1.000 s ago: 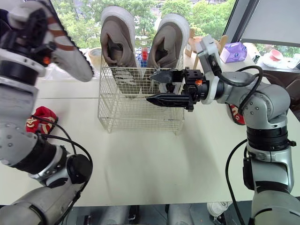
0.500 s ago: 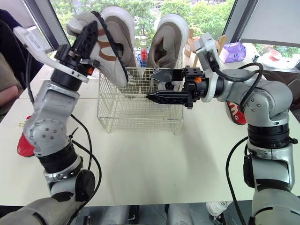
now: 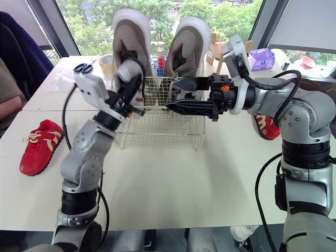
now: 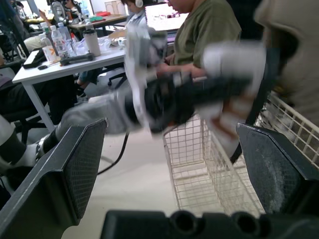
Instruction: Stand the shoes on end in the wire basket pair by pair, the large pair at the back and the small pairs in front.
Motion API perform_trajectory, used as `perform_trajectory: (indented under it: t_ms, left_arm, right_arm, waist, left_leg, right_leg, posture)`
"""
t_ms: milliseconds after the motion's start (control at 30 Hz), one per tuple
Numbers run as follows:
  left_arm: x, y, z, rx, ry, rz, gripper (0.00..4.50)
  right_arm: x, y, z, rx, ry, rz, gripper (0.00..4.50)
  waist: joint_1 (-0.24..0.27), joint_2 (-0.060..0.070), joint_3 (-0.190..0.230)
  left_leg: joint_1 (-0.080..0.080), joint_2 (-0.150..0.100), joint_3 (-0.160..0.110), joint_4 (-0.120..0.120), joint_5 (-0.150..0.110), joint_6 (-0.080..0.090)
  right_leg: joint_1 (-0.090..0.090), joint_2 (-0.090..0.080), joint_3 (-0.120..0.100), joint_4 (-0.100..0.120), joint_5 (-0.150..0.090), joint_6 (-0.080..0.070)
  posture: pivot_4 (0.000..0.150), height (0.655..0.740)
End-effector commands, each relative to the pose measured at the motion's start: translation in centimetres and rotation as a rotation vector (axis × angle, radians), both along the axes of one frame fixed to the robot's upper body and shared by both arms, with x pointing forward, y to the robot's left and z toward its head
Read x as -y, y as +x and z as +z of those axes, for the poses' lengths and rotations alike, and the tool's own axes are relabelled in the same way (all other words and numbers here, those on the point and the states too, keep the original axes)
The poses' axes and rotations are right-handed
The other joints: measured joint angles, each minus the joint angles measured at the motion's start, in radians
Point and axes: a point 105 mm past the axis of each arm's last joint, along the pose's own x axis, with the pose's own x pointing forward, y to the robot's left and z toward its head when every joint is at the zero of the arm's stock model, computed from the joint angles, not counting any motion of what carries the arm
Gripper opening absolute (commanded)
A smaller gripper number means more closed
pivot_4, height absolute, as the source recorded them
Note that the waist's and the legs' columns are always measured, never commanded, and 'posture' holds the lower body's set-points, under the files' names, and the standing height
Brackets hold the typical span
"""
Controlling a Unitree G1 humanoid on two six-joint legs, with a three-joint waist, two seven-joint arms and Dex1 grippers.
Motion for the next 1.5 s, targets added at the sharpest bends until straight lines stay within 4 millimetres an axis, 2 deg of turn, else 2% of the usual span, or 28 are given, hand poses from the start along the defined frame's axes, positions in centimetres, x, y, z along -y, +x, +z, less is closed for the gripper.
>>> perform_trajectory:
  t_ms: [33, 133, 267, 333, 367, 500, 567, 667, 800, 900, 933, 1000, 1033, 1100, 1233, 1400, 1500]
  left_arm:
    - [-0.4, -0.5, -0.1, -0.004, -0.013, 0.013, 0.04]
    - [-0.9, -0.7, -0.5, -0.024, 0.009, 0.009, 0.04]
    - [-1.5, -1.3, -0.6, -0.047, 0.019, -0.013, 1.44]
    - [-2.1, -1.9, -0.2, -0.051, 0.021, -0.019, 2.59]
    - [-2.4, -2.2, -0.2, -0.059, 0.023, -0.027, 3.02]
    - [-3.7, -3.7, -0.6, -0.105, 0.051, -0.067, 3.02]
    - [-4.8, -5.4, -1.7, -0.187, 0.065, -0.147, 3.02]
    - [-6.1, -8.0, -3.8, -0.329, 0.09, -0.262, 3.02]
    - [-7.5, -9.7, -5.3, -0.44, 0.018, -0.35, 3.02]
    - [-6.6, -10.5, -5.9, -0.494, 0.037, -0.428, 4.38]
    - [-5.9, -10.7, -6.3, -0.515, 0.063, -0.454, 4.45]
    - [-4.6, -11.3, -7.2, -0.553, 0.123, -0.504, 4.45]
    - [-3.6, -11.8, -7.5, -0.56, 0.139, -0.554, 4.45]
    - [-2.2, -12.5, -7.6, -0.559, 0.138, -0.617, 4.45]
    - [0.4, -13.3, -7.8, -0.539, 0.115, -0.702, 4.45]
    - [1.9, -13.2, -8.4, -0.537, 0.094, -0.726, 4.45]
    - [2.3, -12.8, -8.8, -0.534, 0.095, -0.729, 4.45]
  right_arm:
    - [0.3, -0.5, 0.9, 0.046, 0.013, 0.005, 4.5]
    - [0.2, -0.4, 0.8, 0.043, 0.015, 0.007, 4.5]
    - [0.3, -0.1, 0.4, 0.034, 0.011, 0.002, 4.5]
    - [0.4, -0.1, 0.1, 0.029, 0.003, -0.005, 4.5]
    - [0.5, -0.1, 0.0, 0.025, 0.0, -0.011, 4.5]
    - [1.4, 0.3, -0.4, 0.012, 0.008, -0.06, 4.5]
    - [2.6, 1.1, -1.1, -0.008, 0.004, -0.139, 4.5]
    - [5.8, 2.2, -1.1, -0.052, 0.085, -0.278, 4.5]
    - [10.8, 2.9, 1.2, -0.119, 0.381, -0.418, 4.5]
    - [14.0, 2.9, 0.6, -0.122, 0.425, -0.571, 4.5]
    - [15.1, 3.4, 0.0, -0.092, 0.42, -0.68, 4.5]
    - [16.2, 3.9, -1.2, -0.057, 0.396, -0.825, 4.5]
    - [16.5, 4.4, -2.6, -0.016, 0.325, -0.937, 4.5]
    - [17.2, 4.5, -4.0, 0.051, 0.252, -1.068, 4.5]
    - [20.6, 4.0, -7.0, 0.135, 0.192, -1.416, 4.5]
    - [22.0, 2.6, -10.3, 0.149, 0.066, -1.519, 4.5]
    - [23.1, 2.4, -12.8, 0.068, 0.046, -1.585, 4.5]
  waist:
    - [-0.001, 0.0, 0.0]
    - [-0.004, 0.0, 0.0]
    - [-0.004, 0.0, 0.0]
    - [-0.002, 0.0, 0.0]
    - [-0.001, 0.0, 0.0]
    - [-0.002, 0.0, 0.0]
    - [-0.003, 0.0, 0.0]
    - [-0.005, 0.001, 0.0]
    - [0.003, 0.001, 0.0]
    - [0.004, 0.001, 0.0]
    - [0.002, 0.001, 0.0]
    - [-0.001, 0.002, -0.001]
    - [-0.002, 0.003, -0.001]
    - [-0.008, 0.003, -0.001]
    - [-0.006, 0.007, -0.003]
    - [-0.001, 0.008, -0.004]
    - [-0.004, 0.009, -0.005]
  left_leg:
    - [0.0, 0.0, 0.0, 0.0, 0.0, 0.0]
    - [0.0, 0.001, 0.0, -0.001, -0.001, 0.001]
    - [0.0, 0.001, 0.0, -0.001, -0.001, 0.002]
    - [0.0, 0.001, 0.0, -0.001, -0.001, 0.002]
    - [0.0, 0.001, 0.0, -0.001, -0.001, 0.002]
    - [0.0, 0.001, -0.001, -0.001, -0.001, 0.002]
    - [0.0, 0.001, -0.001, -0.001, -0.001, 0.002]
    - [0.0, 0.001, -0.001, -0.001, -0.001, 0.002]
    - [0.0, 0.001, -0.001, 0.0, -0.001, 0.001]
    - [0.0, 0.0, -0.001, 0.0, -0.001, 0.001]
    - [0.0, 0.001, -0.001, 0.0, -0.001, 0.001]
    - [0.0, 0.001, 0.0, -0.001, -0.001, 0.001]
    - [0.0, 0.001, 0.0, -0.001, -0.001, 0.001]
    - [0.0, 0.001, 0.001, -0.002, -0.001, 0.002]
    - [0.0, 0.001, 0.001, -0.002, -0.001, 0.001]
    - [0.0, 0.0, 0.002, -0.001, -0.001, 0.001]
    - [0.001, 0.0, 0.002, -0.001, -0.001, 0.001]
  right_leg:
    - [0.0, 0.0, 0.0, 0.0, 0.0, 0.0]
    - [-0.001, 0.0, 0.0, 0.0, 0.0, 0.0]
    - [-0.001, 0.0, 0.0, 0.0, 0.0, 0.0]
    - [-0.001, 0.0, 0.0, 0.0, 0.0, 0.0]
    - [-0.001, 0.0, 0.0, 0.0, 0.0, 0.0]
    - [-0.001, 0.0, 0.0, 0.0, 0.0, 0.0]
    - [-0.001, 0.0, 0.0, 0.0, -0.001, -0.001]
    - [-0.002, 0.0, 0.0, 0.0, -0.002, -0.003]
    - [-0.002, -0.001, 0.001, 0.0, -0.003, -0.004]
    - [0.0, -0.001, 0.001, -0.003, -0.004, -0.006]
    - [0.0, -0.001, 0.001, -0.003, -0.004, -0.006]
    - [0.001, -0.001, 0.001, -0.004, -0.004, -0.006]
    - [0.001, -0.001, 0.001, -0.005, -0.004, -0.006]
    - [0.0, 0.0, 0.002, -0.006, -0.003, -0.006]
    - [-0.001, 0.0, 0.003, -0.005, -0.003, -0.005]
    - [0.001, 0.001, 0.002, -0.005, -0.003, -0.005]
    - [0.001, 0.001, 0.002, -0.005, -0.004, -0.006]
  posture:
    - [0.15, 0.74]
    - [0.15, 0.74]
    - [0.15, 0.74]
    - [0.15, 0.74]
    - [0.15, 0.74]
    - [0.15, 0.74]
    - [0.15, 0.74]
    - [0.15, 0.74]
    - [0.15, 0.74]
    - [0.15, 0.74]
    - [0.15, 0.74]
    - [0.15, 0.74]
    - [0.15, 0.74]
    - [0.15, 0.74]
    - [0.15, 0.74]
    - [0.15, 0.74]
    - [0.15, 0.74]
